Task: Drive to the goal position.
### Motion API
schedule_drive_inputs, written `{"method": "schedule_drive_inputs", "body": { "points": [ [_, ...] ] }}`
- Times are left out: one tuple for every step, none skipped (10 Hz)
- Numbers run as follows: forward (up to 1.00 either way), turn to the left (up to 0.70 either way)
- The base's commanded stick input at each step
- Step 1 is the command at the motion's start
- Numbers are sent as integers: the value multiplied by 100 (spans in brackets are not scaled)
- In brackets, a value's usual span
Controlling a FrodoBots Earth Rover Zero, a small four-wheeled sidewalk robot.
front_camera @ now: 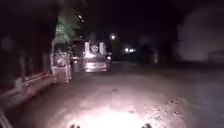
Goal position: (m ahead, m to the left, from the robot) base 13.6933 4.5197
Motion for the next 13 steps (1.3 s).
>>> {"method": "schedule_drive_inputs", "body": {
  "points": [
    [70,0],
    [70,0],
    [70,0],
    [70,0],
    [70,0],
    [70,0],
    [70,0],
    [70,0],
    [70,0],
    [70,0],
    [70,0],
    [70,0],
    [70,0]
  ]
}}
